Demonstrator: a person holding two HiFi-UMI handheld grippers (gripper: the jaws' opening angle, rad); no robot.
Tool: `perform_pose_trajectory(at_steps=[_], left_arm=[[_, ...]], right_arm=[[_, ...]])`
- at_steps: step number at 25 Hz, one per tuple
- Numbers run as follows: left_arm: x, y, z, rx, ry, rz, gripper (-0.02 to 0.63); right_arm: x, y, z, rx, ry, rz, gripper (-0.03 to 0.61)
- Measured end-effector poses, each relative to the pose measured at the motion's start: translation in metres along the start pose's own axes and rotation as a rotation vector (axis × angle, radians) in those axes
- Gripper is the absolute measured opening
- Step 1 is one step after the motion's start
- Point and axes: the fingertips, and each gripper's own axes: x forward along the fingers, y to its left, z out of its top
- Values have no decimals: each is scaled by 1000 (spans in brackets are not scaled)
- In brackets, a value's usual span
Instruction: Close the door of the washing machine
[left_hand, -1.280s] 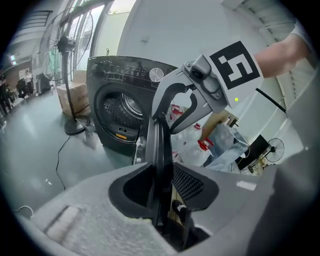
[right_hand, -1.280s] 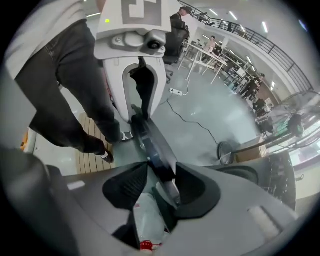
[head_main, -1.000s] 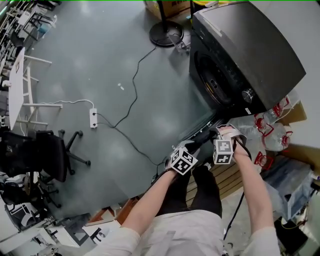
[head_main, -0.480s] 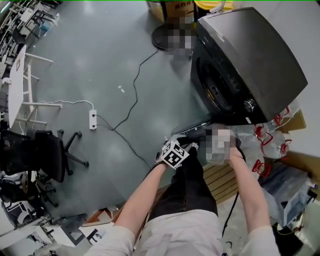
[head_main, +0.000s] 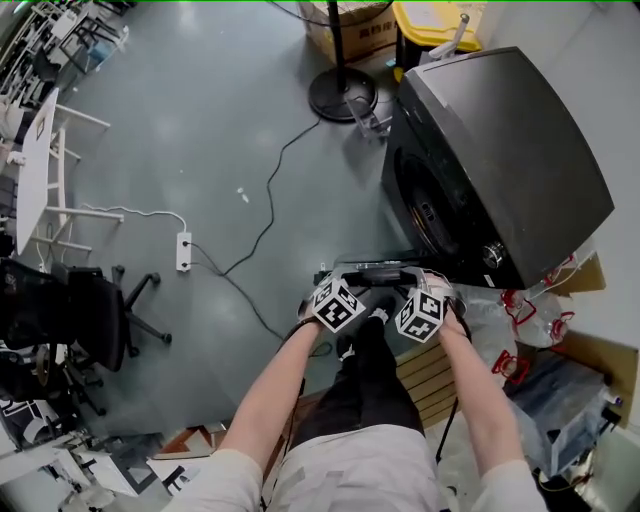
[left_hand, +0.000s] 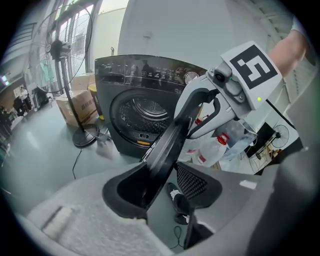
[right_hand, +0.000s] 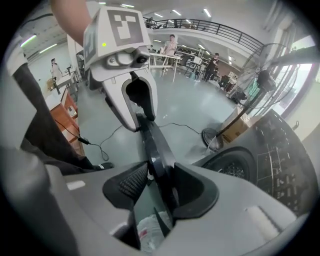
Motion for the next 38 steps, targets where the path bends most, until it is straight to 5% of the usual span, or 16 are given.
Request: perform_pose_trajectory(at_steps=[28, 38], left_arm=[[34, 100, 83, 279, 91, -174, 202], [50, 127, 111, 406, 133, -295, 202]], right_arm=[[19, -100, 14, 350, -17, -166, 166], [27, -133, 13, 536, 89, -188, 163]])
